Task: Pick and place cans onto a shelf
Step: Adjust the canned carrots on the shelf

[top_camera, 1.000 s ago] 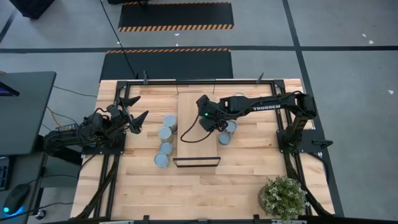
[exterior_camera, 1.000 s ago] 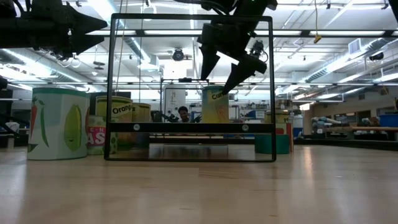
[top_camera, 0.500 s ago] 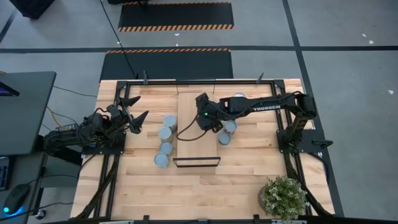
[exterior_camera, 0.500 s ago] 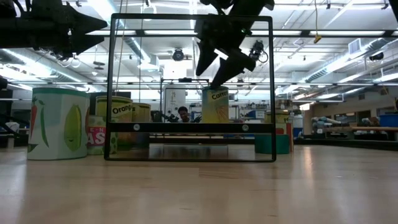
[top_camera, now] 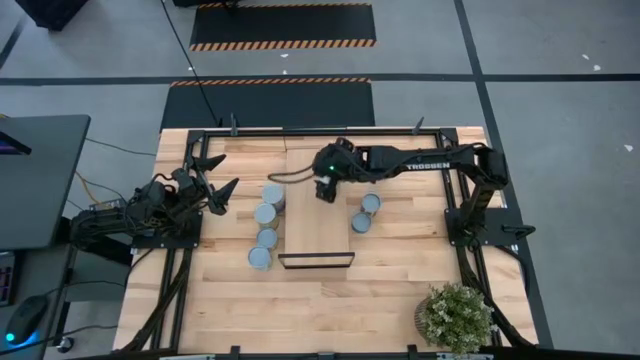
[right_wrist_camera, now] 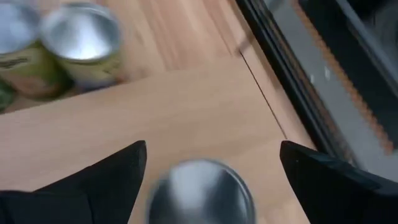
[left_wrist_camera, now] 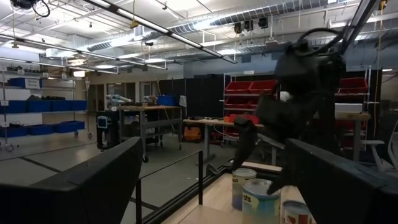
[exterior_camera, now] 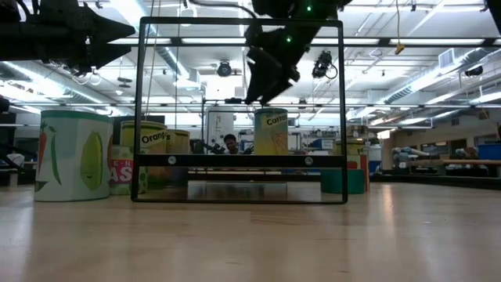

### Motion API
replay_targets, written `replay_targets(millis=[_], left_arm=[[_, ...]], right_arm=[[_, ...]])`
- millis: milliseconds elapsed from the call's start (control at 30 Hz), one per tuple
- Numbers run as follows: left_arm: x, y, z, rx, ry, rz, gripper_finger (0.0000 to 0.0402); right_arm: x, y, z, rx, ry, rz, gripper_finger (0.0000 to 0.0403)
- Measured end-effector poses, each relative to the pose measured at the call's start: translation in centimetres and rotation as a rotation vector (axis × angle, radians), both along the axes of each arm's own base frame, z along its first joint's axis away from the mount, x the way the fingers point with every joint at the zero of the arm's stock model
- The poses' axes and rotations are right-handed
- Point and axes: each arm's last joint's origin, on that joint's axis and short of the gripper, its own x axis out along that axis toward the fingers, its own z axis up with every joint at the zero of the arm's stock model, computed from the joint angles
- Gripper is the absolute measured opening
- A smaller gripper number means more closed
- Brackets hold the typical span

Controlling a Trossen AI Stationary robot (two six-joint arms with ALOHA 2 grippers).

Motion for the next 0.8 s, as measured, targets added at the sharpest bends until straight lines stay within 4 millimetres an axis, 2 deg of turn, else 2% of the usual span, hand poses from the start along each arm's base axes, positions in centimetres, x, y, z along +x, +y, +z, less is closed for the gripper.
replay_targets(millis=[133,567,800], left_arm=[[0.0,0.0,0.0,0.0,0.0,0.001,0.0396],[0.0,0.0,0.0,0.0,0.0,0.0,0.0396],[0.0,0.0,0.0,-0.001,-0.001,-0.001,0.0396]], right_arm=[[-0.3,-1.0,-0.2,0.114,-0.031,-0.052,0.0387],[-0.7,-1.0,-0.5,0.122,0.01,-0.108,0.0398],[-1.1,-1.0,-1.6,0.149,0.029,-0.131,0.0398]])
